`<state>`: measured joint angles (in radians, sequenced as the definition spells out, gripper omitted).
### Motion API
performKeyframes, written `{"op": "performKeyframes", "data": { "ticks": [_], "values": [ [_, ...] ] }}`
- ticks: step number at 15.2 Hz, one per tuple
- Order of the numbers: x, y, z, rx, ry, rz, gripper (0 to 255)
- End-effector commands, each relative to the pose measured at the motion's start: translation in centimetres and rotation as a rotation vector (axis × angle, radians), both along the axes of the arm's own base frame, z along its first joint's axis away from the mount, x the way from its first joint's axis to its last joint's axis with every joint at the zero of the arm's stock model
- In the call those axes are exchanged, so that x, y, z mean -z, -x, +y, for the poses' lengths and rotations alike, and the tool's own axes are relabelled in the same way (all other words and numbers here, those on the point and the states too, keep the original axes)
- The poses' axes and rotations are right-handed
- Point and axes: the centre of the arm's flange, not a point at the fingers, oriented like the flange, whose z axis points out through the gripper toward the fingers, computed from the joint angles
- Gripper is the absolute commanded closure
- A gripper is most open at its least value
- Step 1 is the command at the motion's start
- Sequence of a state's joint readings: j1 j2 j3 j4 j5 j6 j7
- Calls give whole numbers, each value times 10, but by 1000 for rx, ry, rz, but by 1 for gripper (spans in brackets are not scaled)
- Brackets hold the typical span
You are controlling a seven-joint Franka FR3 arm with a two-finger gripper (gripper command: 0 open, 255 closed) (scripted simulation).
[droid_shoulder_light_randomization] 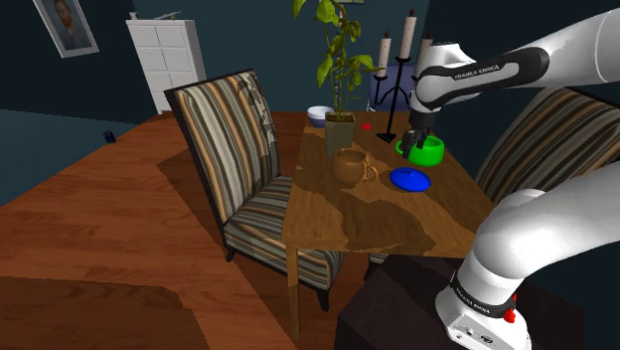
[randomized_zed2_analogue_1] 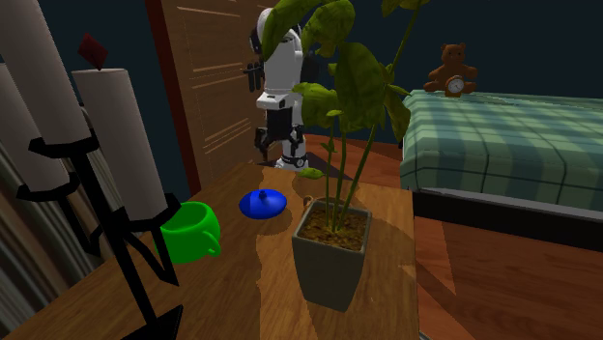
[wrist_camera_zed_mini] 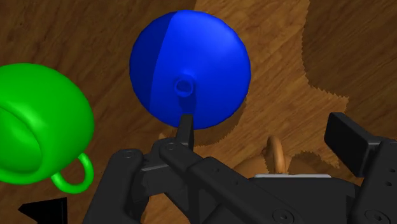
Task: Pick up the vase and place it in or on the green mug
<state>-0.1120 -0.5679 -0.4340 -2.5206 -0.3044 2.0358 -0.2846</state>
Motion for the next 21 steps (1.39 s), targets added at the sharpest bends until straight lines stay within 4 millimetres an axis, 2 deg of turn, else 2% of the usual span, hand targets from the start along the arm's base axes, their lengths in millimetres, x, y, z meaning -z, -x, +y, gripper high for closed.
{"op": "performKeyframes", "data": {
  "ticks": [1, 6, 14, 21],
  "values": [
    [16, -2, -21, -2, -6, -5, 0],
    [59, -10, -72, -4, -24, -11, 0],
    [99, -11, -74, -4, -24, -11, 0],
    [99, -11, -74, -4, -24, -11, 0]
  ]
}}
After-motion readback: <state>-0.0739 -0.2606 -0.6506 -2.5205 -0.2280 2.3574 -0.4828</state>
